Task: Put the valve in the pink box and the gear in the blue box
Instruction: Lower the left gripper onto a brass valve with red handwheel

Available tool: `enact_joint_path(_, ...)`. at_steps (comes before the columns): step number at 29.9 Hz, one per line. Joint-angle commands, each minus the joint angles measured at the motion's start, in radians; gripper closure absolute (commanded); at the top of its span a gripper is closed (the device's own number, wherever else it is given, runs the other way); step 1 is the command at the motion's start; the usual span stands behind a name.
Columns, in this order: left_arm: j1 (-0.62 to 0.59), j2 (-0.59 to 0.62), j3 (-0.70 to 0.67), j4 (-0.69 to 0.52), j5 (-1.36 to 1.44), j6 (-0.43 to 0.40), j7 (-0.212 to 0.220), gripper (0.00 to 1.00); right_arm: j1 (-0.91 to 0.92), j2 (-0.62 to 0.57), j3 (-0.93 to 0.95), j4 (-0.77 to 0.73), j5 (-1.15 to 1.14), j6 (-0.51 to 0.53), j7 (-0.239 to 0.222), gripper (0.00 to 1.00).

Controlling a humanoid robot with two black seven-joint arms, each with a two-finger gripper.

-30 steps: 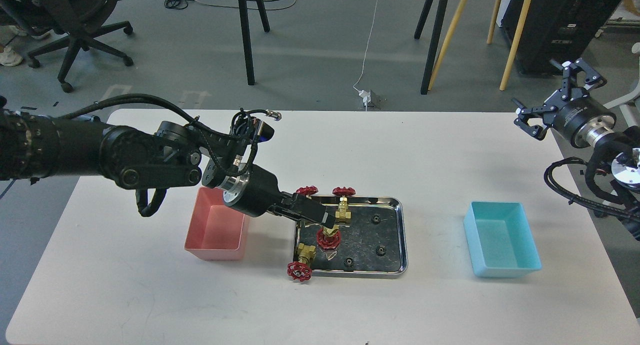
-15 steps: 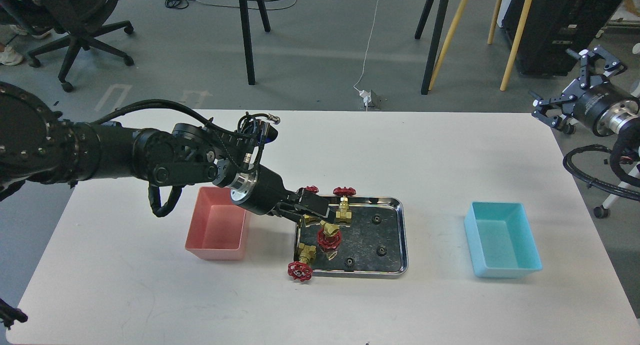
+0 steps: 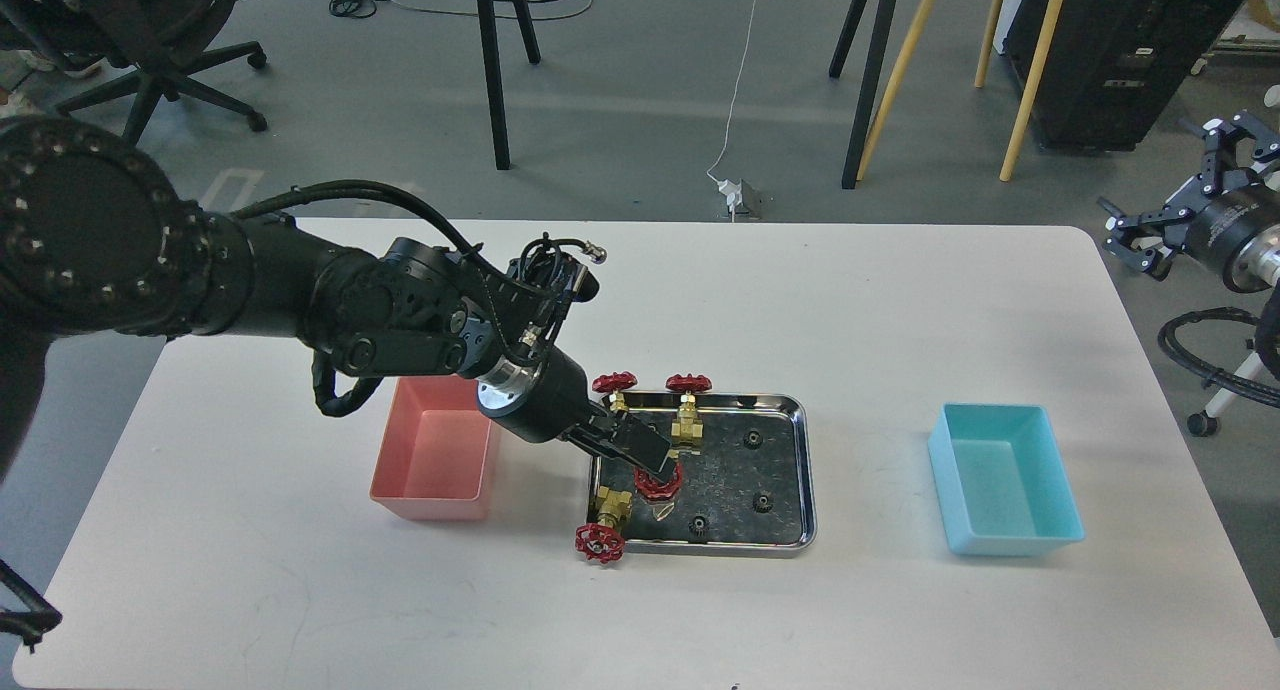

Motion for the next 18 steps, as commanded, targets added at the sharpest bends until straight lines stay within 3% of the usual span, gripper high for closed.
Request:
enact_joint_path(1, -0.037, -0.041, 0.004, -0.018, 0.001, 0.057, 0.0, 0.0, -0.003, 0.0, -0.001, -0.02, 0.0, 0.0, 0.002, 0.01)
enact_joint_path(13, 0.162, -0.041, 0.055, 0.232, 0.011, 0.059, 0.0, 0.0, -0.003, 0.011, -0.002, -0.02, -0.002, 0.0, 0.005, 0.01)
enact_joint_path(18, 0.165, -0.041, 0.057, 0.251, 0.013, 0.052, 0.0, 0.0, -0.001, 0.019, -0.004, -0.02, -0.002, 0.0, 0.005, 0.01)
